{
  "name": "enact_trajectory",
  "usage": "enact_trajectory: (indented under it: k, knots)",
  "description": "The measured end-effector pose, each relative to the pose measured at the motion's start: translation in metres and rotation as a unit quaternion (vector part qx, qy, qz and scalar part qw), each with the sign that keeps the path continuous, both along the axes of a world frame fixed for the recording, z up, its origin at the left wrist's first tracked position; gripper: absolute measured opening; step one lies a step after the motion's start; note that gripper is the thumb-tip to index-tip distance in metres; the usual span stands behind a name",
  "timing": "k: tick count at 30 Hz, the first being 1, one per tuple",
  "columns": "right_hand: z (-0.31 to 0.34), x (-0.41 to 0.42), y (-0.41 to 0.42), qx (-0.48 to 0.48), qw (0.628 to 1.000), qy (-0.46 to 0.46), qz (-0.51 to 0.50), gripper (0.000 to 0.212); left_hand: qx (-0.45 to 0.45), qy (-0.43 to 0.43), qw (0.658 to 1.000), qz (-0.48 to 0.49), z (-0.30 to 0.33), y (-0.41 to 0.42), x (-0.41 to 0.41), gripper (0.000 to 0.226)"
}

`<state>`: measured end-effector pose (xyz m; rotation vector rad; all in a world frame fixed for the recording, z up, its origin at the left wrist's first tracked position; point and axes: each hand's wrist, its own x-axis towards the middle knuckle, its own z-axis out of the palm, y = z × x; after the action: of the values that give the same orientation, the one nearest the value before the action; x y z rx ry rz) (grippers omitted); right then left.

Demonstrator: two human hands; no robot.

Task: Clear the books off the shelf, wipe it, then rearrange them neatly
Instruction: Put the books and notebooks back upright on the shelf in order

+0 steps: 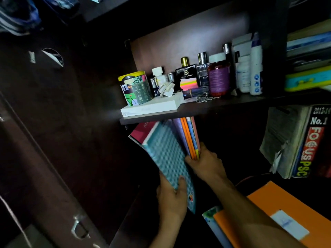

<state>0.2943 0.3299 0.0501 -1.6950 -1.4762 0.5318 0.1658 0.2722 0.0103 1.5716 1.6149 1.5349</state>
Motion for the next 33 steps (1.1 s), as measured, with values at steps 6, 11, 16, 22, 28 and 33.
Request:
enact_trajectory:
  k: [6,11,16,22,28,33]
  knots:
    - [0.0,0.001,-0.001,0.008,1.0,0.005,0.005,0.06,-0.012,0.037,0.999,-0.002,0.01,0.039,0.021,0.076]
    - [-0.003,0.003,-0.001,0.018,1.0,0.007,0.018,0.057,-0.026,-0.106,0.988,-0.112,0.02,0.076,0.017,0.054]
    - [-0.006,0.005,0.004,0.013,0.999,0.009,0.039,0.059,-0.056,-0.358,0.889,-0.28,0.062,0.083,0.031,0.05]
    - [-0.012,0.007,0.009,-0.004,0.996,0.008,0.084,0.073,-0.08,-0.288,0.909,-0.29,0.056,0.093,0.041,0.062]
    - [-0.018,0.008,0.014,-0.014,0.994,-0.001,0.111,0.083,-0.082,-0.208,0.936,-0.273,0.053,0.098,0.03,0.096]
    - [-0.015,0.008,0.008,-0.028,0.994,0.015,0.107,0.098,-0.009,-0.158,0.968,-0.193,0.027,0.068,0.017,0.067]
